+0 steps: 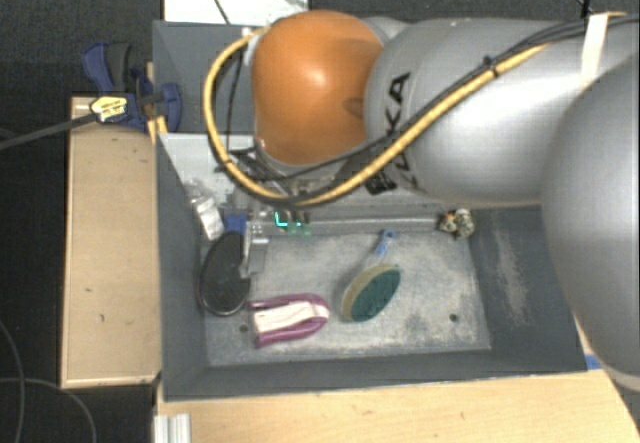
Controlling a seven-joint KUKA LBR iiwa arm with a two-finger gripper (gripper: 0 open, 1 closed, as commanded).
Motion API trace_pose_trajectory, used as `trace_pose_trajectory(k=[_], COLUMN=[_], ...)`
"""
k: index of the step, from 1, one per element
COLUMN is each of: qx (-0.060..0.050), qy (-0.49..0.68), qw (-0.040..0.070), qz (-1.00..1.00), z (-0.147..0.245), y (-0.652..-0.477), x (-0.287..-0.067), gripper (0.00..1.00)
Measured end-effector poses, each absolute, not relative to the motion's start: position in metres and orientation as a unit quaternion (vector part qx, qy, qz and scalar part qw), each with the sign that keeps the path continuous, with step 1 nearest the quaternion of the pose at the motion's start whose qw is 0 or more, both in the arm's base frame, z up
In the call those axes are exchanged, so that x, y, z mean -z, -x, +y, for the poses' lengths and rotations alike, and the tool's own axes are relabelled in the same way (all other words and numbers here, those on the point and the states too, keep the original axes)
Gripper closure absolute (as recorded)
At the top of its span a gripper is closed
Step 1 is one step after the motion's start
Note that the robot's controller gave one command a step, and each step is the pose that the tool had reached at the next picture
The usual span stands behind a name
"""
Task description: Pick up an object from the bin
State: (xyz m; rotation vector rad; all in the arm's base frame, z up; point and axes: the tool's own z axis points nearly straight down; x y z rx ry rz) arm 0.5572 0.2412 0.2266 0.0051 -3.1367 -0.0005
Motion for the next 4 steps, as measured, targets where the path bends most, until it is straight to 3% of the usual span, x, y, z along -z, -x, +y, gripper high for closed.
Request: trace_pose_trajectory(k=[1,2,3,4], qx=[0.000,0.000,0.001,0.000], qy=[-0.198,-0.146,-0.070,-0.082], qw=[-0.002,0.000,-0.002,-0.001], qz=[-0.980,-0.989,-0.998,-0.997], z=[0.176,0.147,0.181,0.154], y=[-0.487,-0.478,-0.479,-0.488], x=[-0.069,-0.101,-0.100,-0.069], gripper=[0.00,0.00,0.00,0.00])
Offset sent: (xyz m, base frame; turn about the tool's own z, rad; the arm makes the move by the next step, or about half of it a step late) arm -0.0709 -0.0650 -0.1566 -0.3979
